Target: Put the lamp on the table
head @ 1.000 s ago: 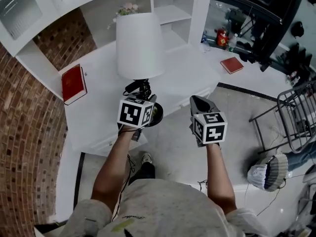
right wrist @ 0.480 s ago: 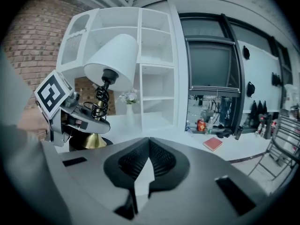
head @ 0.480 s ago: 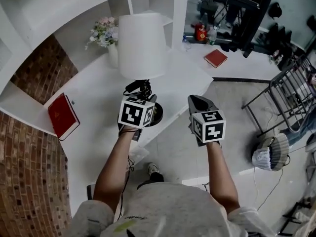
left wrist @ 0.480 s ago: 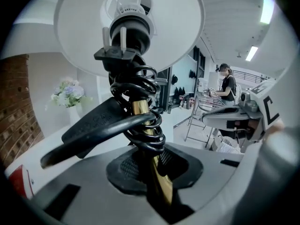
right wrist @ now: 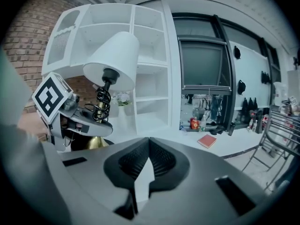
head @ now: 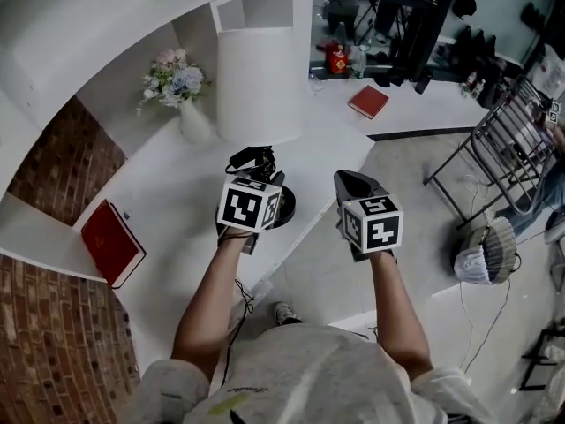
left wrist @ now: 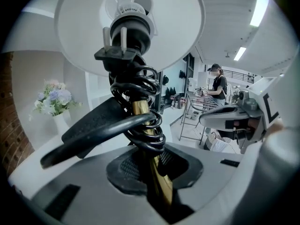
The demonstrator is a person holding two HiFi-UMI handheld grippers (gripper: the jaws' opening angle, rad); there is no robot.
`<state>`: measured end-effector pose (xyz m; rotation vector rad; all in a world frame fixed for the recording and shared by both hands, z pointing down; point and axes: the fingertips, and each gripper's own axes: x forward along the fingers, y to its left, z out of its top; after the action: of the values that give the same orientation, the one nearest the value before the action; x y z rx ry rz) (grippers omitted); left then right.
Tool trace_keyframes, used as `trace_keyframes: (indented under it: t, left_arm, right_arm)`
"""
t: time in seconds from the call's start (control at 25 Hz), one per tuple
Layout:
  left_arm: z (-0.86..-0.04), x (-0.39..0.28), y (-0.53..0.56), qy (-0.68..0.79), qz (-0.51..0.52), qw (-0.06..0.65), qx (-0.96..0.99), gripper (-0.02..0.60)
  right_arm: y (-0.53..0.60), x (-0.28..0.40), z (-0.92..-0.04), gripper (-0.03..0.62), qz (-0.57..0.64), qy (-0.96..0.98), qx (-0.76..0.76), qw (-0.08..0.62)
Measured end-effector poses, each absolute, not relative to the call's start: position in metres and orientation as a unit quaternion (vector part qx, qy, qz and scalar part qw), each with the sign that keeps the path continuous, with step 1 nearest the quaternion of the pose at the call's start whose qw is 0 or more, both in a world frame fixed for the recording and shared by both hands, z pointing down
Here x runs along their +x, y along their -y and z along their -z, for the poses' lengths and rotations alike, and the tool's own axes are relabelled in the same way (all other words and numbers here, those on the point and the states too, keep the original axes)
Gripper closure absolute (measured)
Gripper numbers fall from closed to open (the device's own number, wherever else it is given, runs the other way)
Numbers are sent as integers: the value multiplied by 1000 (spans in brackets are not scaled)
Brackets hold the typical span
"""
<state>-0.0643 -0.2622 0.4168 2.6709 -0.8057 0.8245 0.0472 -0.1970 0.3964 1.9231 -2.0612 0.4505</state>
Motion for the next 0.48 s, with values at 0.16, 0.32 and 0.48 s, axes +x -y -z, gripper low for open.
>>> trace_keyframes:
  t: [0.16,0.32,0.48]
  left_arm:
    - [-417,-65,271,265,-279,113,916,497]
    - [-418,-62,276,256,-275,117,919,497]
    - [-419,-62,282,250,-273,117,921,497]
  right_arm:
    - [202,44,-397,591,-156,707,674,147]
    - [205,43,-397,591,-156,701,679,152]
    - [210,41,-398,591,-156,697,682,156]
